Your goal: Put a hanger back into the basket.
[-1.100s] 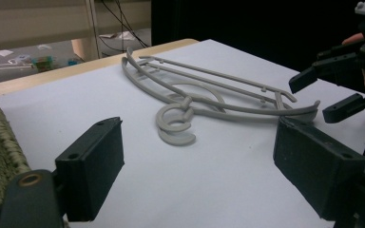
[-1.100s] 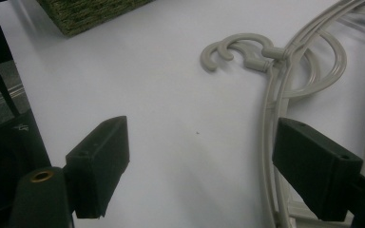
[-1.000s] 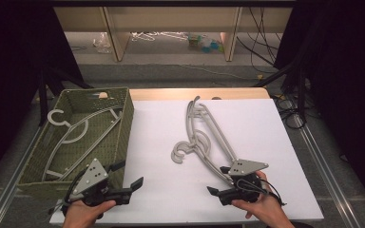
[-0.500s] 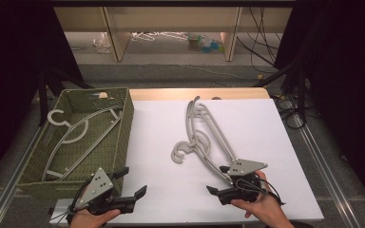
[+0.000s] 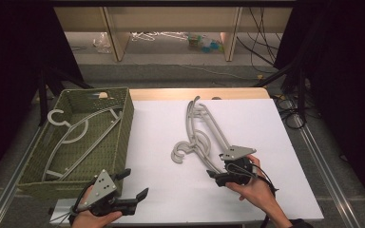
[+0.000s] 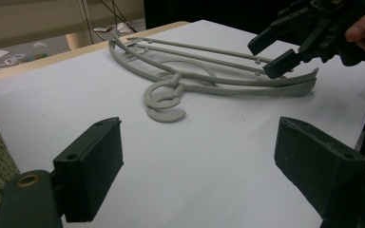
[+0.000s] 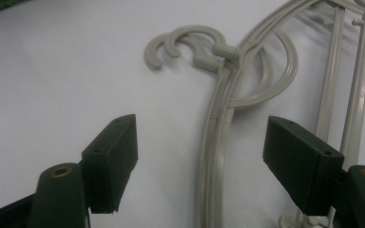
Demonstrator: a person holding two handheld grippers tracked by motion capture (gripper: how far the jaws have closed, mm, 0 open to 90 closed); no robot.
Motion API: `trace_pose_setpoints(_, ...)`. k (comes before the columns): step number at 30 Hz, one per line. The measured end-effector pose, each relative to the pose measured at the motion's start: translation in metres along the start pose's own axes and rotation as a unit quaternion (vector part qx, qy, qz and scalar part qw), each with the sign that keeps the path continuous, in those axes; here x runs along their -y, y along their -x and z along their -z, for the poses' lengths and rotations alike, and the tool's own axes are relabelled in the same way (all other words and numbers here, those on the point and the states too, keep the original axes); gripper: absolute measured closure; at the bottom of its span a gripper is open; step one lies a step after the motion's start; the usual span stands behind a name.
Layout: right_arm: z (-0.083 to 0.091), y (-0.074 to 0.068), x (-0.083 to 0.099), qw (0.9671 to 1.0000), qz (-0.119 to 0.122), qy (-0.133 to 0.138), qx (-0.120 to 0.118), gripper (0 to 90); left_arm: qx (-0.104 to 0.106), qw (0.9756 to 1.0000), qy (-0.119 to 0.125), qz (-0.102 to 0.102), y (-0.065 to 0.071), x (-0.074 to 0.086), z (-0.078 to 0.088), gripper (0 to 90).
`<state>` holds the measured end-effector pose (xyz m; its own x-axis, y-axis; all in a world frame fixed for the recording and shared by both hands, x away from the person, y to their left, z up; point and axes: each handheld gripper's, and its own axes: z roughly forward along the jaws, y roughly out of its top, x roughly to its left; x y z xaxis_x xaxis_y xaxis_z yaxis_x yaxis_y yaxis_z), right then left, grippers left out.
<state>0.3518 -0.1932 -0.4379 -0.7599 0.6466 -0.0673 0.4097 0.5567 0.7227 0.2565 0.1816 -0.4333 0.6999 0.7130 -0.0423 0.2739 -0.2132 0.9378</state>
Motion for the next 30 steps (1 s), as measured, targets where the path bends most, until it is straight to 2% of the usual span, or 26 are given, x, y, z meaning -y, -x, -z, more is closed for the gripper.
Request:
trace_pose_setpoints(2,-0.007,0.002,-0.002,0.9998,0.001,-0.019,0.002,34.2,0.000,1.0000,-0.001,-0.001,-0.001,0.000,0.000,16.3)
trace_pose_setpoints(4,-0.015,0.004,-0.004,0.9992,-0.005,-0.040,0.002,37.9,-0.001,1.0000,-0.003,0.009,0.000,0.001,0.000,16.3)
trace_pose_setpoints(5,-0.020,0.006,-0.005,0.9992,-0.008,-0.038,0.006,40.7,0.000,1.0000,-0.004,0.008,0.000,0.001,0.000,16.3)
trace_pose_setpoints(7,-0.026,0.009,-0.008,0.9981,-0.014,-0.059,-0.005,48.1,0.001,1.0000,-0.003,0.009,0.000,0.001,0.000,16.4)
trace_pose_setpoints(8,-0.030,0.011,-0.008,0.9978,-0.007,-0.066,0.000,49.6,0.003,0.9999,-0.004,0.009,0.001,0.001,0.000,16.4)
trace_pose_setpoints(9,-0.033,0.011,-0.009,0.9972,-0.013,-0.073,0.009,51.2,0.006,0.9999,-0.003,0.008,0.001,0.001,-0.001,16.4)
trace_pose_setpoints(11,-0.038,0.013,-0.012,0.9958,-0.017,-0.090,0.004,52.6,0.009,0.9999,-0.005,0.005,0.002,0.001,-0.001,16.4)
trace_pose_setpoints(14,-0.048,0.016,-0.017,0.9949,-0.020,-0.099,0.001,52.6,0.011,0.9999,-0.001,0.006,0.001,0.001,-0.002,16.5)
trace_pose_setpoints(15,-0.050,0.016,-0.018,0.9936,-0.021,-0.111,-0.001,53.0,0.008,0.9999,-0.007,0.001,0.000,0.001,-0.001,16.6)
trace_pose_setpoints(16,-0.053,0.016,-0.019,0.9927,-0.024,-0.118,-0.005,53.9,0.009,0.9999,-0.003,0.008,0.000,0.001,-0.001,16.6)
trace_pose_setpoints(17,-0.056,0.016,-0.020,0.9921,-0.024,-0.123,-0.007,55.1,0.006,0.9999,-0.006,0.006,0.000,0.001,0.000,16.6)
trace_pose_setpoints(18,-0.059,0.016,-0.020,0.9913,-0.027,-0.128,-0.010,55.9,0.009,0.9999,-0.005,-0.005,-0.002,0.000,0.000,16.6)
trace_pose_setpoints(19,-0.061,0.017,-0.021,0.9903,-0.027,-0.136,-0.012,56.6,0.005,0.9999,-0.004,0.010,0.000,0.001,0.000,16.6)
trace_pose_setpoints(20,-0.062,0.017,-0.021,0.9899,-0.028,-0.138,-0.011,57.4,0.009,0.9999,-0.007,0.000,-0.001,0.001,0.000,16.7)
trace_pose_setpoints(21,-0.063,0.018,-0.022,0.9893,-0.033,-0.142,-0.016,58.8,0.006,0.9999,-0.008,0.009,0.000,0.001,0.000,16.7)
trace_pose_setpoints(25,-0.067,0.022,-0.023,0.9874,-0.050,-0.148,-0.024,65.0,0.009,0.9999,-0.006,0.010,-0.001,0.001,-0.001,16.7)
trace_pose_setpoints(26,-0.068,0.024,-0.023,0.9877,-0.046,-0.147,-0.027,66.3,0.011,0.9999,-0.007,0.008,-0.001,0.001,-0.001,16.7)
trace_pose_setpoints(29,-0.068,0.025,-0.023,0.9873,-0.056,-0.147,-0.027,69.3,0.008,0.9999,-0.010,0.006,-0.002,0.001,0.000,16.7)
trace_pose_setpoints(30,-0.067,0.025,-0.024,0.9871,-0.058,-0.146,-0.030,69.7,0.011,0.9999,-0.003,0.011,-0.002,0.001,-0.002,16.8)
